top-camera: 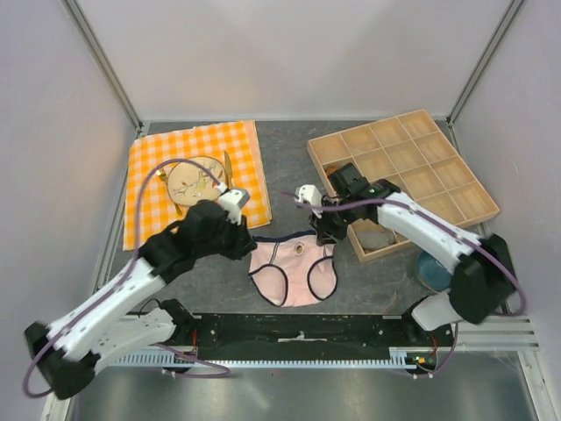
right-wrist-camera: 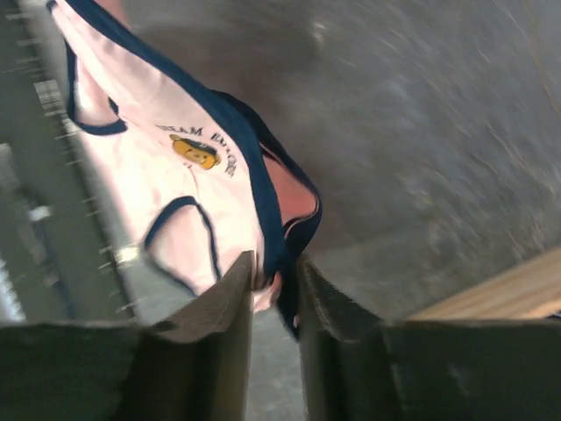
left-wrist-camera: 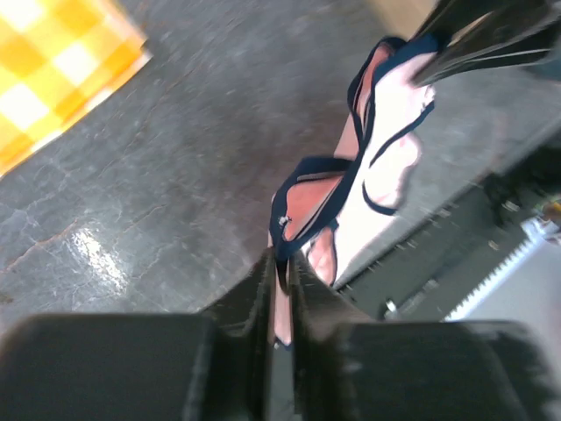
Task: Roll the underwear
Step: Flatten out the underwear at the center of the board, then fold the underwear at the center of the board.
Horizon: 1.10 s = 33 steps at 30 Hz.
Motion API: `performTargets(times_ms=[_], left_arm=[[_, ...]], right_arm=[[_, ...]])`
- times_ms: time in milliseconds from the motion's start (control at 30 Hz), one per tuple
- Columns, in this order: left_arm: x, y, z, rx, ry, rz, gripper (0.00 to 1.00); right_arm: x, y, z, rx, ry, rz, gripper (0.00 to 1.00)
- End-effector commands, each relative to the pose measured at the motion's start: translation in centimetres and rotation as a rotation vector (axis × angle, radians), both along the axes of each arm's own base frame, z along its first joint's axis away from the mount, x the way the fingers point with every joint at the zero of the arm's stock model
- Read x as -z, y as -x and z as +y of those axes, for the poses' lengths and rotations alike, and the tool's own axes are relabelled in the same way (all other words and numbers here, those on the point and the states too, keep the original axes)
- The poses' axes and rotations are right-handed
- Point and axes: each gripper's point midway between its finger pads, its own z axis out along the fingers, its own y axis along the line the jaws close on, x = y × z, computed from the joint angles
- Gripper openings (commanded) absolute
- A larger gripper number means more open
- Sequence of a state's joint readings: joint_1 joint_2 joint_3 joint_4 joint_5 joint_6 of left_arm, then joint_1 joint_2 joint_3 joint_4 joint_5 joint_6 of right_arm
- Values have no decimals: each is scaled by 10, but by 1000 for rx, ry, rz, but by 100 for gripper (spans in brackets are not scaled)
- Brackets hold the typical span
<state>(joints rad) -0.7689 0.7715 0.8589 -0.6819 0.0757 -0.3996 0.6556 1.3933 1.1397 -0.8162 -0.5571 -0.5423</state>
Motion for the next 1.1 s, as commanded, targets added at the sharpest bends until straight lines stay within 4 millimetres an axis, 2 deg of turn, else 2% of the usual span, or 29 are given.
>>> performTargets(times_ms=[0, 33, 67, 100, 167, 233, 267, 300, 333, 400, 433, 467, 500, 533, 567, 633, 667, 700, 800, 867, 933, 1000, 1033, 1067], left_arm=[[80, -85, -1, -185, -101, 116, 26], [88, -99, 4, -226, -117, 123, 32], [89, -115, 7, -249, -123, 103, 43], [93, -132, 13, -294, -148, 110, 46], [78, -149, 16, -330, -153, 54, 52], [59, -153, 19, -340, -140, 0, 57], [52, -152, 20, -338, -133, -16, 59], [48, -149, 21, -333, -131, -22, 60], [36, -142, 20, -311, -99, -41, 60], [40, -125, 17, -261, -75, -13, 60], [33, -111, 8, -202, -20, -3, 60], [44, -98, 8, -177, -9, 31, 60], [46, -92, 6, -163, 13, 42, 60], [49, -83, 2, -148, 48, 65, 60], [56, -72, 5, -146, 68, 76, 60], [59, -65, 1, -154, 134, 92, 61], [67, -60, 3, -162, 137, 107, 61], [69, -60, 3, -170, 144, 114, 61], [78, -64, 8, -217, 125, 130, 61], [82, -70, 9, -241, 114, 130, 62], [95, -74, 9, -252, 85, 161, 62], [99, -81, 5, -252, 79, 168, 62], [113, -83, 4, -253, 50, 202, 62], [113, -89, 0, -246, 52, 197, 62]], right_arm=[[34, -96, -15, 318, 78, -56, 42], [39, -110, -15, 341, 90, -71, 46], [39, -122, -21, 374, 108, -105, 50], [35, -130, -23, 384, 98, -132, 59], [20, -136, -25, 389, 85, -191, 68], [3, -133, -29, 366, 62, -252, 85], [-3, -129, -29, 343, 50, -272, 98], [-7, -118, -24, 260, 14, -276, 98], [-14, -105, -24, 214, -18, -295, 98], [-20, -79, -13, 65, -113, -296, 98], [-12, -62, -15, 40, -144, -286, 98], [-10, -54, -12, 22, -181, -286, 98], [-12, -52, -7, 16, -232, -295, 98], [-3, -31, -3, -62, -277, -255, 98], [1, -25, -1, -86, -293, -233, 98], [6, -16, 3, -144, -303, -182, 91], [8, -12, 4, -158, -301, -154, 86], [10, -7, 3, -162, -293, -116, 79], [9, 1, 8, -188, -315, -69, 74], [11, 3, 7, -183, -312, -62, 73], [13, 2, 6, -174, -304, -60, 74], [14, 1, 6, -169, -296, -57, 73], [14, 1, 6, -169, -296, -56, 73], [14, 1, 5, -169, -296, -55, 73]])
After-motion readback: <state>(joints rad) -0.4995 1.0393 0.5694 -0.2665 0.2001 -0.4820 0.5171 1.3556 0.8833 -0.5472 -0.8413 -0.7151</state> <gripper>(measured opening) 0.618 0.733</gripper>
